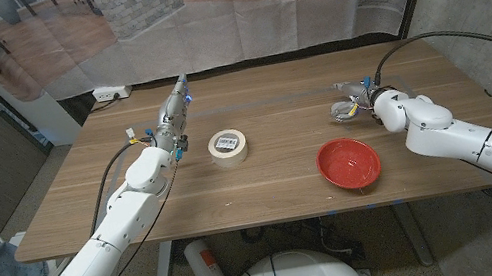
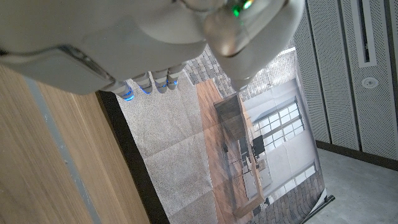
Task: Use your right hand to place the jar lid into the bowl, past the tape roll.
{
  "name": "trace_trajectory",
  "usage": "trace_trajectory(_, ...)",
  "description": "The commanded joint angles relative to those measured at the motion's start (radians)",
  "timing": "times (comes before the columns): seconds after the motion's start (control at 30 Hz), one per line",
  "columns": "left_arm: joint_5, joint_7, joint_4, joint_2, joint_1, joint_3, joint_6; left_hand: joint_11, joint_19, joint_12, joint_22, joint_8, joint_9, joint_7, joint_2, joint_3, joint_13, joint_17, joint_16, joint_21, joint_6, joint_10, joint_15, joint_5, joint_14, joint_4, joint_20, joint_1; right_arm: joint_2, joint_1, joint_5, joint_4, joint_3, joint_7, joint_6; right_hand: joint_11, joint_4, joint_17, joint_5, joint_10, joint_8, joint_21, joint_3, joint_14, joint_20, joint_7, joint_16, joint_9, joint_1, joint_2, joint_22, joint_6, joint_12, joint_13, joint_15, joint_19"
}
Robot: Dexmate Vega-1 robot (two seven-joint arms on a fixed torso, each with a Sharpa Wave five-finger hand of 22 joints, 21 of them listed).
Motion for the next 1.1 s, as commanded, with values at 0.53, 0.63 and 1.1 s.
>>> trace_trajectory(0.53, 0.001, 0.007, -0.015, 0.003, 0.014, 0.0, 0.002, -0.005, -0.145, 0.0, 0.006, 0.003, 0.004, -0.005, 0.007, -0.006, 0.003, 0.003, -0.004, -0.001, 0.003, -0.006, 0.0, -0.003, -0.029, 0.003, -0.016, 0.003, 0.001, 0.026, -0.023, 0.026, -0.018, 0.045, 0.011, -0.027, 0.0, 0.002, 0.021, 0.096, 0.026, -0.006, -0.01, 0.085, -0.005, -0.017, 0.021, 0.005, 0.023, 0.006, 0.002, 0.078, 0.044, 0.01, -0.042, 0.09)
trace_trajectory(0.63, 0.001, 0.008, -0.014, 0.003, 0.015, 0.0, 0.002, -0.003, -0.145, 0.0, 0.006, 0.002, 0.004, -0.005, 0.007, -0.006, 0.003, 0.003, -0.004, -0.001, 0.002, -0.006, 0.001, -0.004, -0.028, 0.003, -0.016, 0.003, 0.004, 0.032, -0.031, 0.033, -0.023, 0.051, 0.01, -0.032, -0.001, 0.002, 0.023, 0.108, 0.028, -0.008, -0.009, 0.096, -0.009, -0.02, 0.023, 0.005, 0.03, 0.008, 0.002, 0.088, 0.049, 0.01, -0.048, 0.098)
trace_trajectory(1.1, 0.004, 0.011, -0.017, 0.001, 0.015, 0.001, 0.003, -0.004, -0.146, 0.0, 0.006, 0.003, 0.004, -0.005, 0.008, -0.008, 0.004, 0.003, -0.004, -0.001, 0.004, -0.006, 0.0, -0.004, -0.029, 0.002, -0.015, 0.003, 0.022, 0.068, -0.057, 0.066, -0.047, 0.095, 0.0, -0.035, -0.002, 0.004, 0.027, 0.169, 0.034, -0.015, -0.006, 0.151, -0.027, -0.024, 0.031, 0.006, 0.047, 0.022, 0.003, 0.127, 0.072, 0.013, -0.07, 0.131)
